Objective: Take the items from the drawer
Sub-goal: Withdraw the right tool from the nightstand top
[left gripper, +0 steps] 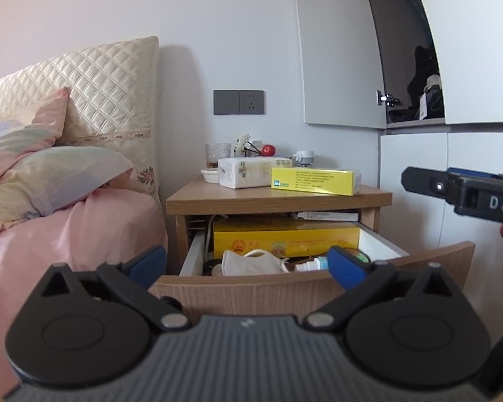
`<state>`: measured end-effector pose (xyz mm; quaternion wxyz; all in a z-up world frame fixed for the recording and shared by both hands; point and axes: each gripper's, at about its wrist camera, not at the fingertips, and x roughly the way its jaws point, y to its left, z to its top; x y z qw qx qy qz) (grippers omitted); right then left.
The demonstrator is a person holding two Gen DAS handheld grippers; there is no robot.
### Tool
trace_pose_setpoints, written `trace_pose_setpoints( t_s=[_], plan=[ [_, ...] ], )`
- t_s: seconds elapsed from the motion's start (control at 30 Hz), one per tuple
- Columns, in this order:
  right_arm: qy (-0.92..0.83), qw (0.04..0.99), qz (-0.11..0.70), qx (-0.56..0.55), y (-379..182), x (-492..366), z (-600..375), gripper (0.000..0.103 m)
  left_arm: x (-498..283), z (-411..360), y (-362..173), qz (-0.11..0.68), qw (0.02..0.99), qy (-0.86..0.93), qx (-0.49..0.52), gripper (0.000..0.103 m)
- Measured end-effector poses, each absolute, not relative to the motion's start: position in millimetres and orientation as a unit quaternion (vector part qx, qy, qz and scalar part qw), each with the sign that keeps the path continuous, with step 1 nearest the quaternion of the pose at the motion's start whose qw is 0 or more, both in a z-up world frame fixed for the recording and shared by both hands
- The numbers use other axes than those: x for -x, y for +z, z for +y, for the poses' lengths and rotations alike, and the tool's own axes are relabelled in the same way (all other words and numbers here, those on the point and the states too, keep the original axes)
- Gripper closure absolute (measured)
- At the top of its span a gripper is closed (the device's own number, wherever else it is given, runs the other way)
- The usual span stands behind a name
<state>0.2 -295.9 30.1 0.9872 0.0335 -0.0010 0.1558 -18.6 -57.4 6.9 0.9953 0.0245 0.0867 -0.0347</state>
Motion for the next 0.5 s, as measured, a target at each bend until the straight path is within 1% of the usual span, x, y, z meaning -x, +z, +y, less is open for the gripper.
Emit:
trace_pose_setpoints(
  t_s=[0.17,0.5],
  plan=[
    [0.138,0.99,-0.014,-0.036,26,15,-302,0.017,25,-61,9,0.085,0.995,-0.035,-0.023,0.0],
    [0.126,0.991,-0.012,-0.041,7,28,-296,0.017,35,-58,9,0.086,0.996,-0.017,-0.031,0.0]
  ],
)
